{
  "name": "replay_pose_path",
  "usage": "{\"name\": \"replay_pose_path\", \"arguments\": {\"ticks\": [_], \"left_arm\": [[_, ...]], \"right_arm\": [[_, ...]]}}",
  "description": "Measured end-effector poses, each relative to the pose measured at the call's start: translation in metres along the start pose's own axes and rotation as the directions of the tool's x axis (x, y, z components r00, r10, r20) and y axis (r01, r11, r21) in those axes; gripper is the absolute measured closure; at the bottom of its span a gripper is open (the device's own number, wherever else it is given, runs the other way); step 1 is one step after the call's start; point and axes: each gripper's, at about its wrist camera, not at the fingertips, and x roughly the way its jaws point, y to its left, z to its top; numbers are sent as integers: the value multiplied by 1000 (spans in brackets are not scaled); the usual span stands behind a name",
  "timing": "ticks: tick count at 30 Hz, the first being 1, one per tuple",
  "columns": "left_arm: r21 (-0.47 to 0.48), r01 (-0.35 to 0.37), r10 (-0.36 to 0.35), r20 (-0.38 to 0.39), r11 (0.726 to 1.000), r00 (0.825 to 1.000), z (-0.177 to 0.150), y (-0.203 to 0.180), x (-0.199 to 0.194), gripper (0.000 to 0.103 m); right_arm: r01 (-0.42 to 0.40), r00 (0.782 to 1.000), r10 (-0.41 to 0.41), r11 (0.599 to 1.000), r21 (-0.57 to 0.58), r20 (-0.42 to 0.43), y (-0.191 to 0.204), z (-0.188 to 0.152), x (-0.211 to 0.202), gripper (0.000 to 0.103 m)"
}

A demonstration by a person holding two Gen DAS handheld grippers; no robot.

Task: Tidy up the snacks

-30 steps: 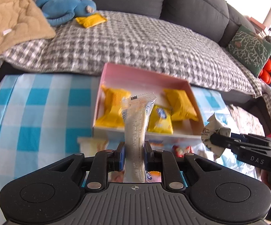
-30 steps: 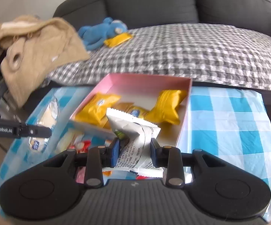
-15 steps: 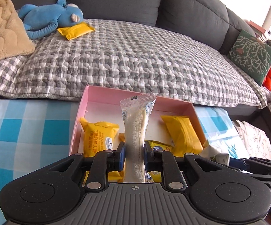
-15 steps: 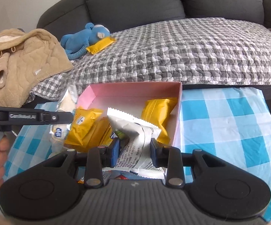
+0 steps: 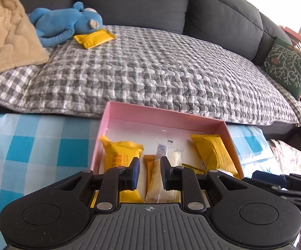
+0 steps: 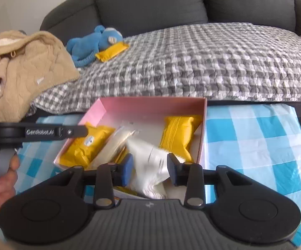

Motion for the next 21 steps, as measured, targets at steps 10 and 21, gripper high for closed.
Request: {"name": "replay_pose_path", "arguments": {"ticks": [10,21], "left_arm": [[-51,-87,84,-62,995,995,-18,26,-70,65],[-168,-163,130,-196,972,972,-72,39,-81,37]], "right_arm": [[-45,993,61,987,154,-103,12,1,-45,42],[-63,970,90,990,123,-225,53,-36,-50,27]]}}
